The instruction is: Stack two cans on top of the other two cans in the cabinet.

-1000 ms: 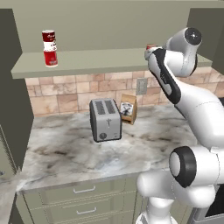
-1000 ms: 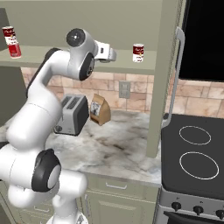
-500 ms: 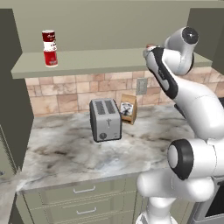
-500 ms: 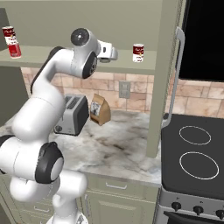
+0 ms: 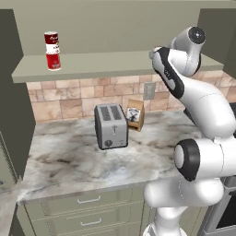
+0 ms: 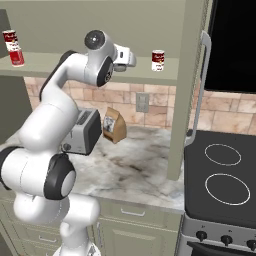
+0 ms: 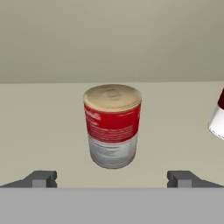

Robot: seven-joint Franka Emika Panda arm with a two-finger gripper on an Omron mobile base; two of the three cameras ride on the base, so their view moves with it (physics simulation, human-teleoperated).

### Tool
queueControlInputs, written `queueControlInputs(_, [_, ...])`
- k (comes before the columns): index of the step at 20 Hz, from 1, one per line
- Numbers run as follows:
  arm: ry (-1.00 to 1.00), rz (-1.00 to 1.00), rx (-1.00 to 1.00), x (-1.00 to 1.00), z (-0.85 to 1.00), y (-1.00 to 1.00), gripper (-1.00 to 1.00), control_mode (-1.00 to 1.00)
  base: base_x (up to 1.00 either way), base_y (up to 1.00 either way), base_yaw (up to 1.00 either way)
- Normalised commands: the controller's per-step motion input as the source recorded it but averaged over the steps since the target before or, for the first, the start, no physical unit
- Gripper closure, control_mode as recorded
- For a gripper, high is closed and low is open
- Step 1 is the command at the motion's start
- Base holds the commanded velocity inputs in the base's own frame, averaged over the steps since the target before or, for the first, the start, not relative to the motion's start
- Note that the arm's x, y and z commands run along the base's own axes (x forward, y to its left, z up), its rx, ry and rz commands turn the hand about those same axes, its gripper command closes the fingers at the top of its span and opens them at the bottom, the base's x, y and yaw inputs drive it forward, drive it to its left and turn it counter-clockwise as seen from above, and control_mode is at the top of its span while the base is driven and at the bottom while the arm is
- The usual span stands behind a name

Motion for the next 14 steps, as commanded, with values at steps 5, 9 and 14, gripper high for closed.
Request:
queueControlInputs(5, [0.0,0.0,0.0,0.12,-0.04,-0.03,-1.0,-1.0,0.0,0.0,0.0])
queueControlInputs(9, [0.0,0.0,0.0,0.11,-0.07,0.0,-1.0,-1.0,0.0,0.0,0.0])
queueControlInputs(14, [0.0,0.0,0.0,0.11,-0.07,0.0,-1.0,-1.0,0.0,0.0,0.0])
